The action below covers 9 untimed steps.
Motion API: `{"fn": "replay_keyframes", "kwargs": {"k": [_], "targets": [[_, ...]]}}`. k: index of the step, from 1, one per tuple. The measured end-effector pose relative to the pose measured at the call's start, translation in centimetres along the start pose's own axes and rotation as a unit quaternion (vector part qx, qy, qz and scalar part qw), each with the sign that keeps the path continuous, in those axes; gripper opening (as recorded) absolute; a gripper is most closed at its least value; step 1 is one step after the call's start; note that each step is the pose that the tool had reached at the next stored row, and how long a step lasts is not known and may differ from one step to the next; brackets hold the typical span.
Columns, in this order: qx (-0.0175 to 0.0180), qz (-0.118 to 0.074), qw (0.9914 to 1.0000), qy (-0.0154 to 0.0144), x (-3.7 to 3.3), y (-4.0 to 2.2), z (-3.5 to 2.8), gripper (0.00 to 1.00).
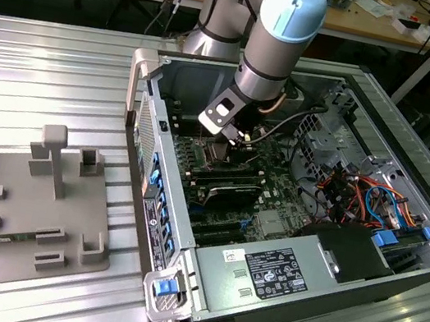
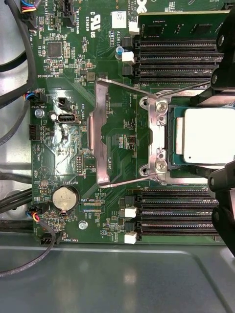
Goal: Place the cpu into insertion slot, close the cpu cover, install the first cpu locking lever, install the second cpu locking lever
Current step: 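Place the cpu into insertion slot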
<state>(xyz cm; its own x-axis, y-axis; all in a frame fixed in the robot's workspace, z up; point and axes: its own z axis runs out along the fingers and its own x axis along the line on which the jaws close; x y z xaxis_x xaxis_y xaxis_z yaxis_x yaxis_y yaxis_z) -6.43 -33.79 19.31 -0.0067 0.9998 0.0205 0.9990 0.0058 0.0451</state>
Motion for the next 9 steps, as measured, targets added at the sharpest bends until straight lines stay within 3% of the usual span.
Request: {"fn": "replay_keyframes", "kwargs": {"k": [9], "targets": [[0.0000, -0.003, 1.00000, 0.0000, -0.01, 0.06, -0.01, 0.55]]}}
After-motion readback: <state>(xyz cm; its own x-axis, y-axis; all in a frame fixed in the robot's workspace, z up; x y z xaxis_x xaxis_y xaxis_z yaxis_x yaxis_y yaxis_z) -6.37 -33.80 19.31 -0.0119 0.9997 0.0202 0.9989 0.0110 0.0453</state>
